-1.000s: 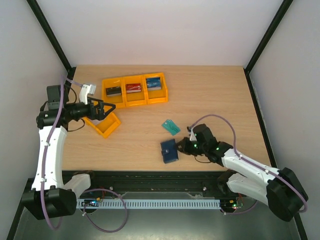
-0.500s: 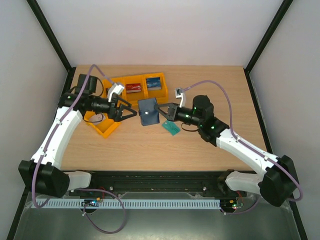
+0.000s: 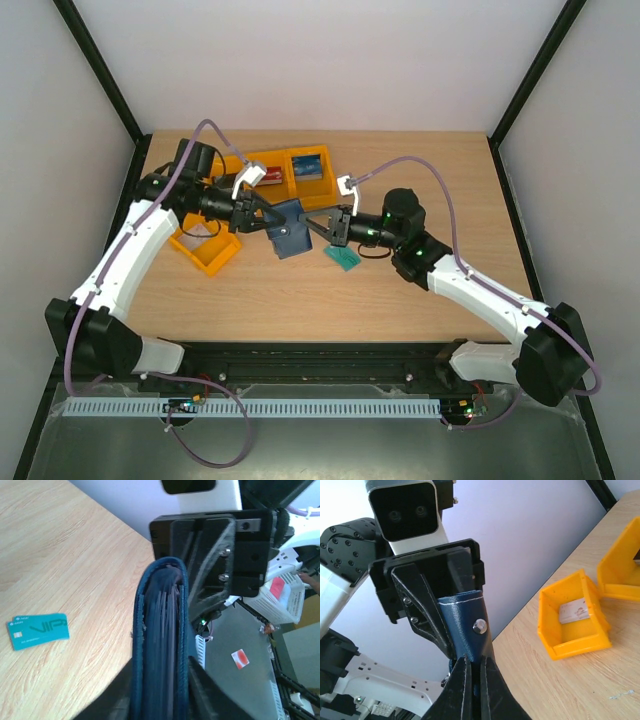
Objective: Take the credit cards out of the card holder
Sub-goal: Pick up the card holder from the center of the board, then open the card holder.
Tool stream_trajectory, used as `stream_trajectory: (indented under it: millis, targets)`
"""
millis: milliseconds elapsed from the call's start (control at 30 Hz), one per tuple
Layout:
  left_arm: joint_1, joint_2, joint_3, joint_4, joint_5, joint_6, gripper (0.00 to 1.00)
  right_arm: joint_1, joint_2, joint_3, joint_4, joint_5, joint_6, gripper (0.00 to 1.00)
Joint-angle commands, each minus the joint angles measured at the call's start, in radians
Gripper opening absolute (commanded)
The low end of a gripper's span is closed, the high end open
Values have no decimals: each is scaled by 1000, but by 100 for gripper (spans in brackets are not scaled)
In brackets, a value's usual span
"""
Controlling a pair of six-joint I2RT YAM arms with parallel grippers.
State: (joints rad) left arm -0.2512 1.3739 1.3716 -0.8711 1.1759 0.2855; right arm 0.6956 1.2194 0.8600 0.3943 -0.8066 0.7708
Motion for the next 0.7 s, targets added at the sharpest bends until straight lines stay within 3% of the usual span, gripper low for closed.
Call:
stream_trajectory:
  millis: [0, 67, 100, 167, 233, 367, 667]
  targets:
    - [-8, -12, 21, -11, 22, 32, 13, 7, -22, 26, 63, -38, -49, 2]
    - [-7, -18, 24, -41, 48, 84, 8, 7, -31, 29, 29, -33, -93, 2]
    - [-7, -20, 25, -62, 56, 112, 6, 6, -34, 32, 3, -28, -122, 13]
    - [-8, -24, 23, -97, 60, 166, 4, 6, -39, 40, -54, -23, -199, 46]
    - [-9, -29, 22, -119, 57, 198, 2, 6, -31, 57, -83, -30, -239, 59]
    - [-11, -39, 40, -172, 70, 255, 2, 6, 20, 81, -71, -66, -231, 59]
    - [-14, -50, 43, -193, 84, 283, 3, 19, 88, 54, 39, -189, -159, 47]
